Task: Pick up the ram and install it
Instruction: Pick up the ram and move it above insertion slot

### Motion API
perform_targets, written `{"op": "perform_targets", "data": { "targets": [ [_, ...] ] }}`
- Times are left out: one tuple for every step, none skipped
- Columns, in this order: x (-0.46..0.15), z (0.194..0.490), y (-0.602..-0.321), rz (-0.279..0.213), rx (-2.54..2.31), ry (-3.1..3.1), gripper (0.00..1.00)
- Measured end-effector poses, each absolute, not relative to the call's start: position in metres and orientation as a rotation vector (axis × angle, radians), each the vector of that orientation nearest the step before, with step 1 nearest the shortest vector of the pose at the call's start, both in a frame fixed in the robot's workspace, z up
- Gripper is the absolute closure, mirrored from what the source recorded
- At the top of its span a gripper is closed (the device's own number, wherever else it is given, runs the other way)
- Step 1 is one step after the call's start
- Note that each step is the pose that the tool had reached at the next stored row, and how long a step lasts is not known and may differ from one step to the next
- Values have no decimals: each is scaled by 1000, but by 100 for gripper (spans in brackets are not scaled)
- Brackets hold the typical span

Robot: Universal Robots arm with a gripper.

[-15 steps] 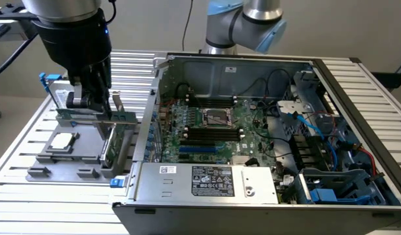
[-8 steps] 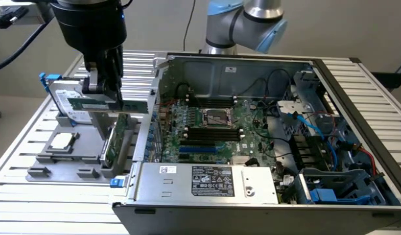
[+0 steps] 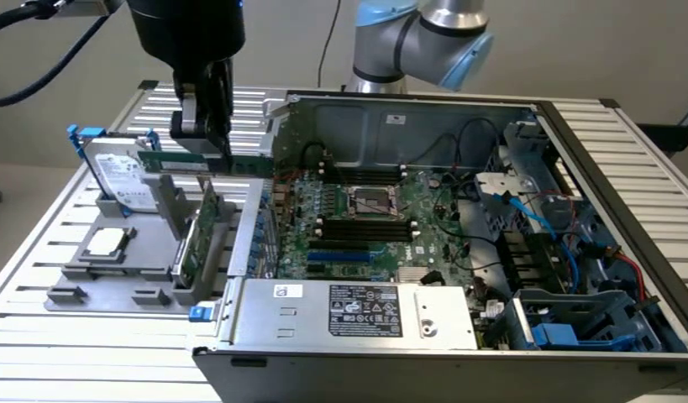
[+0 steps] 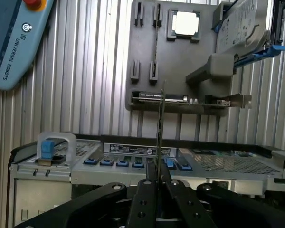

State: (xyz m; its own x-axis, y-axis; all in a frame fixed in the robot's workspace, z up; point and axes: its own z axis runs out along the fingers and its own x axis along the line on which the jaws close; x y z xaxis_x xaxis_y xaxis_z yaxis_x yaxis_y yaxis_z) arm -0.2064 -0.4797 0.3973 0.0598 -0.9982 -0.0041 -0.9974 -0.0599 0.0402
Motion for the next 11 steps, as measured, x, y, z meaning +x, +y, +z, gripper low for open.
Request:
{"op": "perform_targets", "data": {
  "targets": [
    [-203,398,-479,-48,2267,-2135,86],
    [-200,398,-478,-48,2267,-2135,86],
    [-196,398,-476,-48,2267,-2135,86],
    [-193,398,-475,-48,2267,-2135,86],
    [-190,398,-474,-48,2267,-2136,86],
    [-186,398,-473,-48,2267,-2135,86],
    [-182,398,-472,-48,2267,-2135,86],
    [-179,398,-471,-48,2267,-2136,86],
    [-175,398,-470,-48,2267,-2136,86],
    [-171,398,-468,-48,2267,-2135,86],
    [-168,398,-467,-48,2267,-2135,86]
  ]
}}
